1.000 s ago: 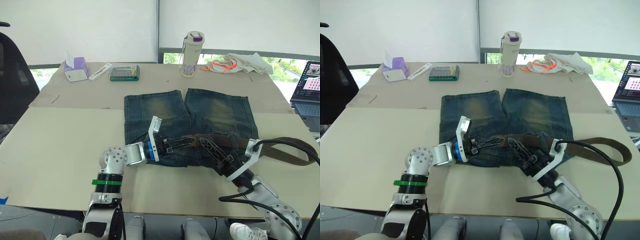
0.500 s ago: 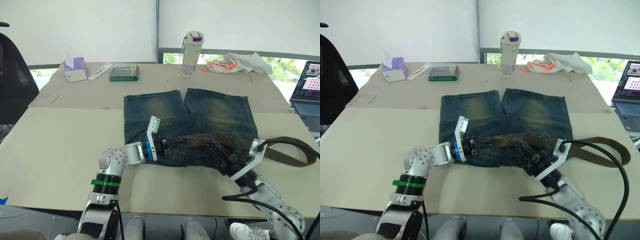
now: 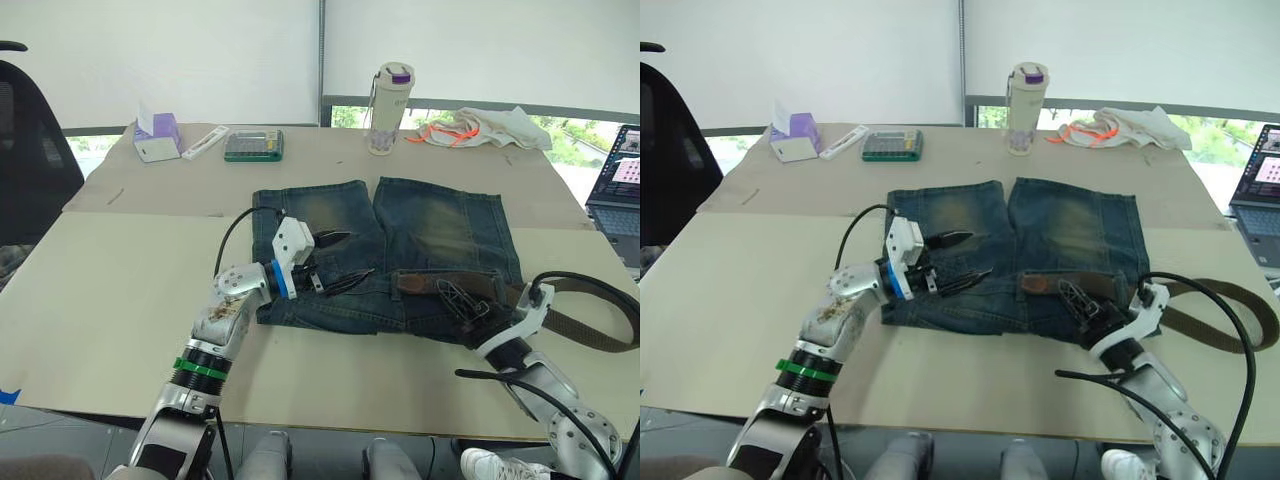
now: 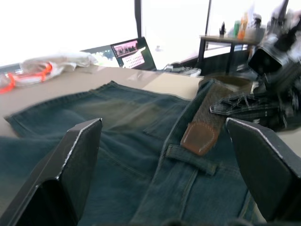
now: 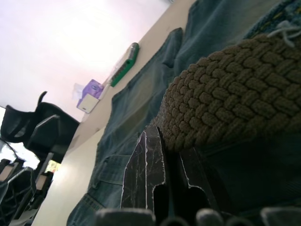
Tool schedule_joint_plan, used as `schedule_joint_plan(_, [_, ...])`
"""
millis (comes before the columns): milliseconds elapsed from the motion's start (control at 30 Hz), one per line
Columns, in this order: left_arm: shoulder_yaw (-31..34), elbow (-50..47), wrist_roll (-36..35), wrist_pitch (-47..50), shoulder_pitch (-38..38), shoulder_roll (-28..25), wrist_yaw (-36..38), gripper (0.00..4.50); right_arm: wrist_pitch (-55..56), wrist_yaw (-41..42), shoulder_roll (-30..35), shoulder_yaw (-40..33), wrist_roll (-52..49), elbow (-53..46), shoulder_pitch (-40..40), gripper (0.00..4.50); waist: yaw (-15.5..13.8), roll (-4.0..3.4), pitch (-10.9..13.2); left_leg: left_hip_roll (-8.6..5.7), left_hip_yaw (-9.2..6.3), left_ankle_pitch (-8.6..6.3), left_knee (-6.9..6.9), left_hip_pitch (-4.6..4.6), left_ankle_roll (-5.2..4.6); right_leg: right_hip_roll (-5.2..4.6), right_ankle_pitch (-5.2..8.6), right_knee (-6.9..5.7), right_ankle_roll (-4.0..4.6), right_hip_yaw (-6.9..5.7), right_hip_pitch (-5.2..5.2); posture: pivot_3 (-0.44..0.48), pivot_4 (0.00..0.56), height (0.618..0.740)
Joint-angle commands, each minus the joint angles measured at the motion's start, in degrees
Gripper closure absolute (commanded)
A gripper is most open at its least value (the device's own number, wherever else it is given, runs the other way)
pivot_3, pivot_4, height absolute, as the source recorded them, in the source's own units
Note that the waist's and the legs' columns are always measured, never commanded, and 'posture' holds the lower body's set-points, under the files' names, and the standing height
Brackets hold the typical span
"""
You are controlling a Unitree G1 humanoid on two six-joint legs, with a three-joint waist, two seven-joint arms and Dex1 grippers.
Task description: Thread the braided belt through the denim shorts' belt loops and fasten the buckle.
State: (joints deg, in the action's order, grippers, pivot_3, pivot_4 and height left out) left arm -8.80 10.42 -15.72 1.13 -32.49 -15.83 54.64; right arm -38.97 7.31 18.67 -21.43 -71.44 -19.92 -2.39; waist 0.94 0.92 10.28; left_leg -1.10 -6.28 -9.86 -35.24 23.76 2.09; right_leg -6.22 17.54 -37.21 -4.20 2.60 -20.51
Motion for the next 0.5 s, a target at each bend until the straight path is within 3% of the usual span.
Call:
schedule_joint_plan(33, [0.8, 1.2, 0.9, -2.2, -1.1, -1.7, 1.2, 0.04, 0.9, -0.5, 0.5, -1.6, 0.1, -0.4, 1.1, 4.50, 0.0, 0.00, 0.0, 0.00, 0.00, 0.00, 0.00, 0.00, 0.00, 0.00, 0.00, -0.01, 0.00, 0.00, 0.00, 0.000, 0.150, 0.740])
schedule_joint_plan(300, [-0.5, -1.5, -2.7, 6.6, 2.2, -6.5, 8.7, 0.04, 0.2, -1.8, 1.3, -2.2, 0.7, 1.2, 1.9, 4.50, 0.2, -0.03, 0.0, 0.01, -0.01, 0.00, 0.01, 0.00, 0.00, 0.00, 0.00, -0.03, -0.01, -0.01, -0.02, 0.000, 0.150, 0.740])
schedule_joint_plan(500, [-0.5, -3.7, -3.2, 9.9, 3.0, -5.7, 7.8, 0.04, -2.1, -2.2, 1.6, 1.4, 0.9, -1.3, 3.2, 4.50, 0.2, -0.03, 0.0, 0.02, -0.01, 0.00, 0.01, 0.00, -0.01, 0.00, 0.00, -0.06, -0.01, -0.01, -0.03, 0.000, 0.150, 0.740])
